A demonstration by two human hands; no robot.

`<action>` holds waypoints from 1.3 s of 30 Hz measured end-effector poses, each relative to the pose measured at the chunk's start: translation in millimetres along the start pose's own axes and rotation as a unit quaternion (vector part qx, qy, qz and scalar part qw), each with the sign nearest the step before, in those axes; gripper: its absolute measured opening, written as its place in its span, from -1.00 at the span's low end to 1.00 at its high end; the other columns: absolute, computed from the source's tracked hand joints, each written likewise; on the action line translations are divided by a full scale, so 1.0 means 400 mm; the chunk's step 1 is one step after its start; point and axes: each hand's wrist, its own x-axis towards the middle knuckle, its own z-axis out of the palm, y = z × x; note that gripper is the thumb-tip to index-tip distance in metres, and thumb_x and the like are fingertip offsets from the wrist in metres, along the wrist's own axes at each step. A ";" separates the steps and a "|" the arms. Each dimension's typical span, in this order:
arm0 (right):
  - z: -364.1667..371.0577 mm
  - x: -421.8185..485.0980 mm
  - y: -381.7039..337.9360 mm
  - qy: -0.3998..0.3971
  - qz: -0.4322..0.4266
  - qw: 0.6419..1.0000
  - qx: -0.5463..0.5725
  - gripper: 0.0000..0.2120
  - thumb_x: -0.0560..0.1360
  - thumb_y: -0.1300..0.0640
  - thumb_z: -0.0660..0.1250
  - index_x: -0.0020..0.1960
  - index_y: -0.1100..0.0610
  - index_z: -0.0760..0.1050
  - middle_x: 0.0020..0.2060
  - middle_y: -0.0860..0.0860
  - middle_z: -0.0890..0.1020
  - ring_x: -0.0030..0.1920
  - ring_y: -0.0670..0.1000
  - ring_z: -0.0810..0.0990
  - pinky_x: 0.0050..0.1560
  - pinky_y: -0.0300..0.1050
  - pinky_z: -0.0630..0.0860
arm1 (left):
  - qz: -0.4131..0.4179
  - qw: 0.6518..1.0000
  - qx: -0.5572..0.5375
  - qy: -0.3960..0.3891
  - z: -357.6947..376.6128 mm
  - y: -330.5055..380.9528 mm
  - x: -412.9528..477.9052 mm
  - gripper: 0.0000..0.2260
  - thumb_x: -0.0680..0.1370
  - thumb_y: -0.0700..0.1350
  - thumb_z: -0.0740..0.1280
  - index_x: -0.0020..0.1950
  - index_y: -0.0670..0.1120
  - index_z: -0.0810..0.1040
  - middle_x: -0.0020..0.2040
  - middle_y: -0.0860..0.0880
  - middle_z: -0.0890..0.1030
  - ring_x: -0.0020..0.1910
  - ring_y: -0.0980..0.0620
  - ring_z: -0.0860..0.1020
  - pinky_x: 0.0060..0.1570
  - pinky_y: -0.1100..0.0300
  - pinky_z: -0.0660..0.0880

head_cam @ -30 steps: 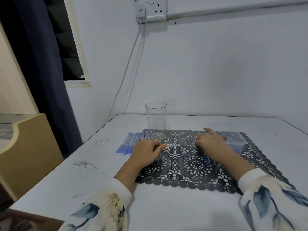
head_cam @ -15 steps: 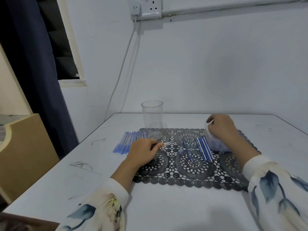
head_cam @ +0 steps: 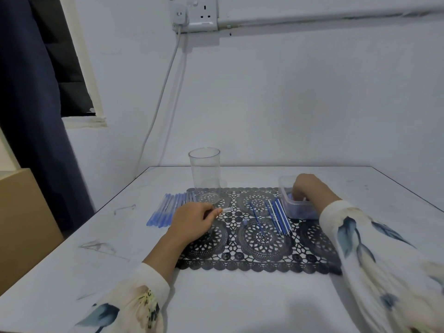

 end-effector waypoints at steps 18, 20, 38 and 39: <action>0.052 0.003 -0.011 0.070 -0.032 0.992 0.099 -0.86 0.40 0.20 0.27 -0.33 0.15 0.49 -0.21 0.11 0.58 -0.18 0.12 0.57 -0.08 -0.11 0.50 | -0.003 1.000 0.001 0.005 -0.003 0.005 -0.007 -0.65 0.58 0.14 0.16 -0.18 -0.05 0.59 -0.43 0.05 0.49 -0.43 0.19 0.39 -0.43 0.32 0.20; 0.057 0.008 -0.007 0.074 -0.017 0.985 0.154 -0.89 0.44 0.16 0.27 -0.14 0.13 0.57 -0.08 0.08 0.61 -0.06 0.10 0.59 -0.09 -0.12 0.48 | -0.003 1.000 0.003 0.005 -0.006 0.005 -0.007 -0.64 0.58 0.14 0.16 -0.21 -0.05 0.57 -0.45 0.07 0.45 -0.45 0.20 0.37 -0.44 0.31 0.19; -0.023 0.046 -0.052 0.150 0.045 0.836 0.526 -0.78 0.48 0.34 0.25 0.12 0.27 0.51 0.02 0.17 0.60 -0.02 0.16 0.60 -0.27 -0.19 0.49 | -0.004 1.000 -0.026 0.002 -0.008 0.011 -0.008 -0.67 0.58 0.13 0.17 -0.21 -0.03 0.58 -0.48 0.09 0.42 -0.47 0.20 0.36 -0.43 0.33 0.21; -0.023 0.045 -0.057 0.146 0.030 0.820 0.553 -0.73 0.48 0.36 0.25 0.16 0.24 0.51 0.05 0.18 0.60 -0.02 0.16 0.61 -0.20 -0.19 0.54 | -0.005 1.000 -0.029 0.002 -0.008 0.010 -0.008 -0.68 0.58 0.13 0.18 -0.21 -0.03 0.57 -0.48 0.09 0.42 -0.47 0.20 0.36 -0.43 0.34 0.21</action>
